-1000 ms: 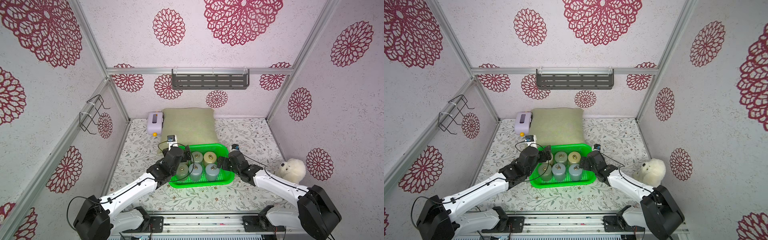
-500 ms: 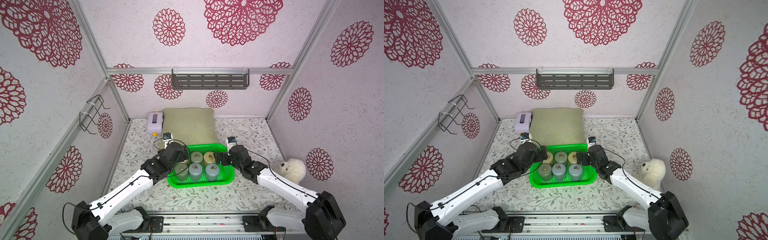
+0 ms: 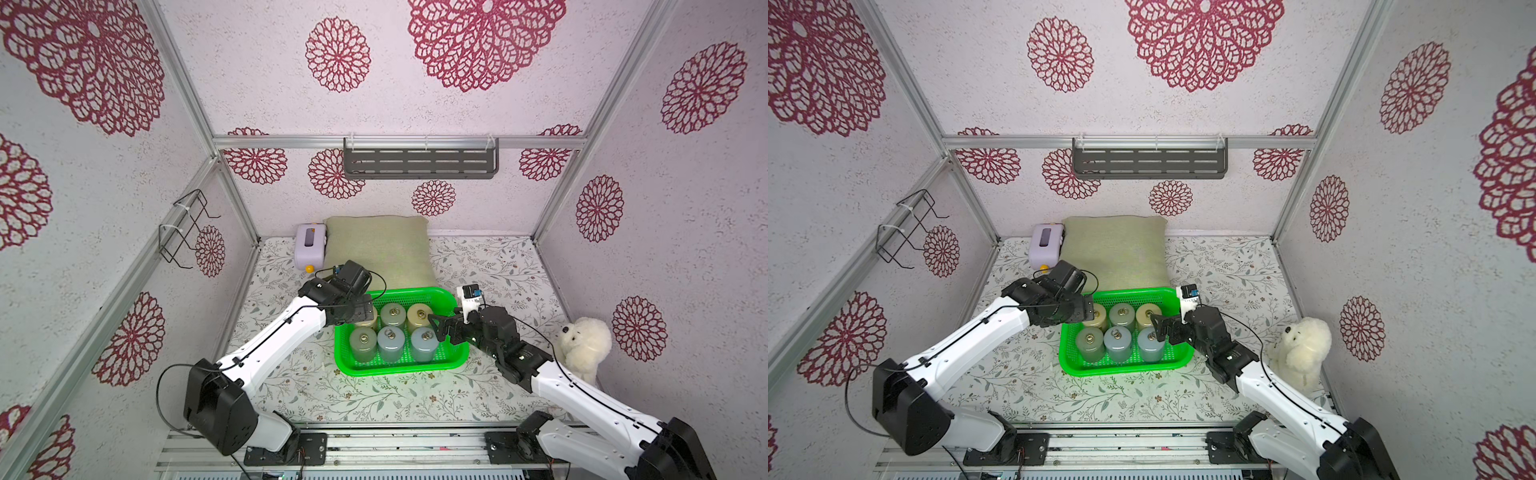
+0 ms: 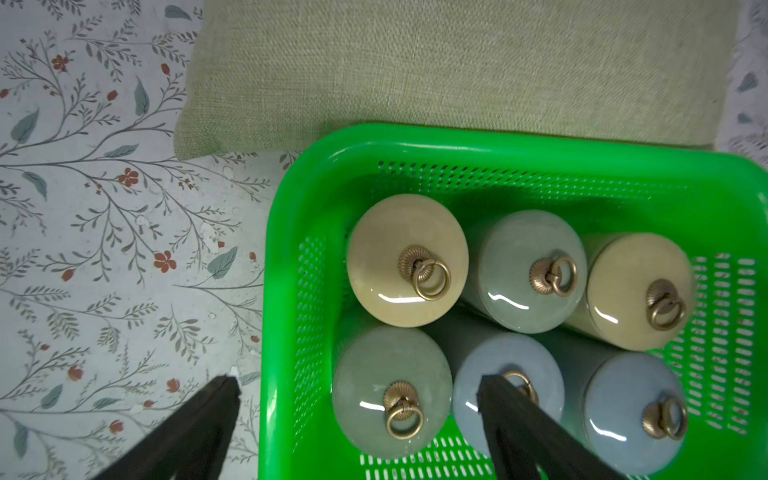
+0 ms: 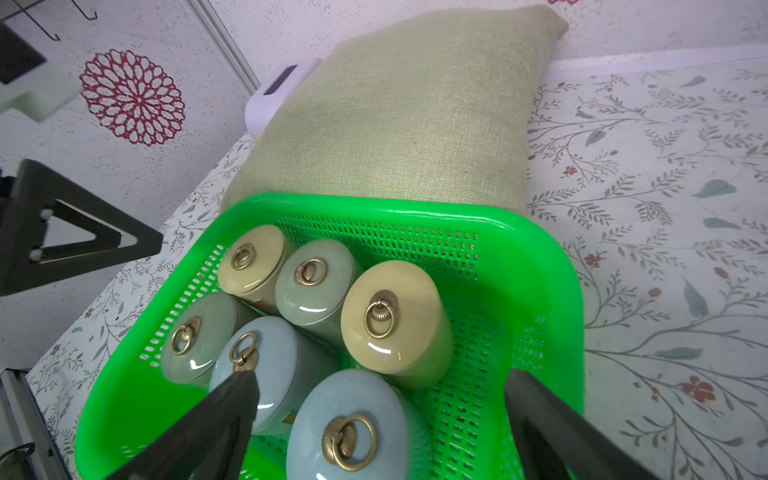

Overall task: Take the tea canister out of the basket
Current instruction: Pick up the tea canister from the basket.

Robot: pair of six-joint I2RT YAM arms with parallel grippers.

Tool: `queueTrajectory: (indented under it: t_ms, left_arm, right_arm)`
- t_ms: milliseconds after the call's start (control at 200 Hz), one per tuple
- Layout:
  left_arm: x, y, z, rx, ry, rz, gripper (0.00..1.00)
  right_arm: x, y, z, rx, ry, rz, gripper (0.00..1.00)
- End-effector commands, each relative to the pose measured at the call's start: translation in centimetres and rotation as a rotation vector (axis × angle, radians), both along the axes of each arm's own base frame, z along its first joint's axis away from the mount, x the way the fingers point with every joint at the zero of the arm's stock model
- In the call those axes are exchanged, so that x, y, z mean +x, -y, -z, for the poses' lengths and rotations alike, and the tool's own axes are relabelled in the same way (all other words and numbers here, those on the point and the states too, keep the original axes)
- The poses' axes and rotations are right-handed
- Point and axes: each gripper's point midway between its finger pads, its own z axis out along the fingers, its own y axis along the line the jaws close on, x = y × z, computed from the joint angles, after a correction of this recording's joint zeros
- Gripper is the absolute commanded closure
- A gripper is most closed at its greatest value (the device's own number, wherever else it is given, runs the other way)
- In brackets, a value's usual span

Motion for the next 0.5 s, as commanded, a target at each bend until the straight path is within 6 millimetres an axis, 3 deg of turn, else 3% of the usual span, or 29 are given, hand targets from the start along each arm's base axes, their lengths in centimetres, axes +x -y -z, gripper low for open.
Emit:
queueTrajectory:
  t_ms: [0,320,495]
  left_arm:
    - [-0.9,0.0,0.5,0.048,-0.1,0.075,0.03]
    - [1.5,2.6,4.1,-0.024,-0.2,0.13,0.03]
    - [2.5,2.7,5.9,-0.003,-0.251,0.137,0.03]
  right_arm:
    - [0.3,0.0,-1.3,0.036,0.039,0.02,0.01]
    - [0.5,1.0,-0.5,0.011,0.02,0.074,0.01]
    - [0.6,1.0,-0.3,0.008,0.018,0.074,0.01]
